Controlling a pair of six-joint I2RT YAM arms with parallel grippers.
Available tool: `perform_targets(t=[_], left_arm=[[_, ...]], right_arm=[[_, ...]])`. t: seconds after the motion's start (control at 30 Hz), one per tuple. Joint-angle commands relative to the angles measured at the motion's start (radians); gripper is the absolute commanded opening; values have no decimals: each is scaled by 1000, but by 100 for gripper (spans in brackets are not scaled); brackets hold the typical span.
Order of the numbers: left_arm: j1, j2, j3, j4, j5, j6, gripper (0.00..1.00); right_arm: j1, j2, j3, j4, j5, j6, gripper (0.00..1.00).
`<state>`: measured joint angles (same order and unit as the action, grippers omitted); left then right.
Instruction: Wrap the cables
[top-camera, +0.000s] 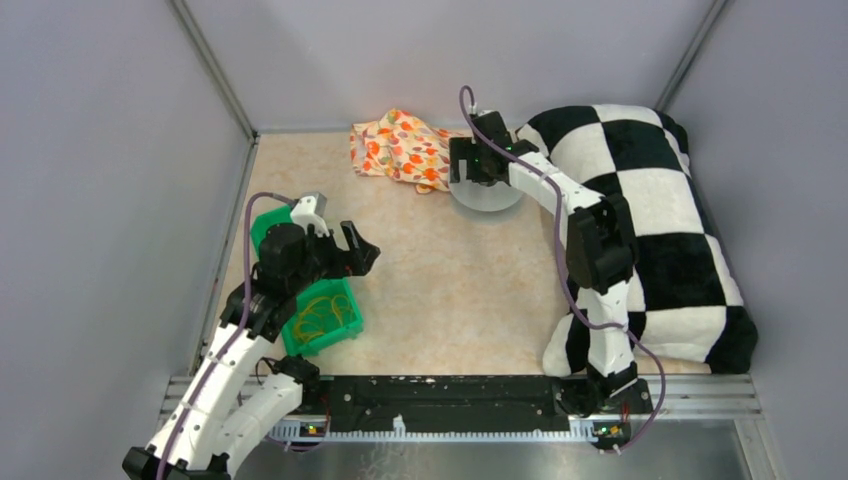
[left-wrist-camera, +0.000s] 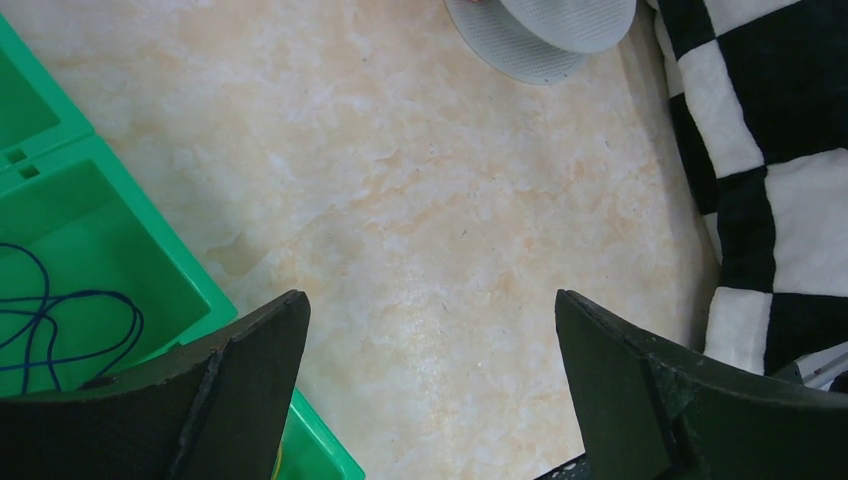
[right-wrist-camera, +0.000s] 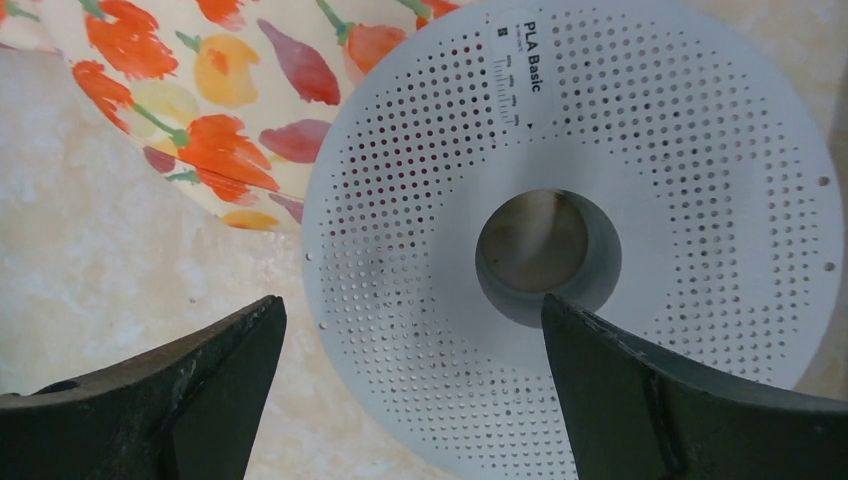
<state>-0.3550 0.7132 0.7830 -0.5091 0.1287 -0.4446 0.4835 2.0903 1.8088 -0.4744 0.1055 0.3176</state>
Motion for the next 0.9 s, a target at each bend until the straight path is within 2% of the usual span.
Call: perform_targets(t=[0.0, 0.43, 0.87], left_arm=[[2, 12, 43, -34, -30, -15, 99], [3, -13, 40, -38, -49, -2, 99], [2, -4, 28, -20, -34, 5, 99]], right_arm=[[-2, 38, 79, -28, -29, -7, 99], [-3, 55, 5, 10, -152, 14, 99], [-2, 27, -45, 24, -137, 2, 99]])
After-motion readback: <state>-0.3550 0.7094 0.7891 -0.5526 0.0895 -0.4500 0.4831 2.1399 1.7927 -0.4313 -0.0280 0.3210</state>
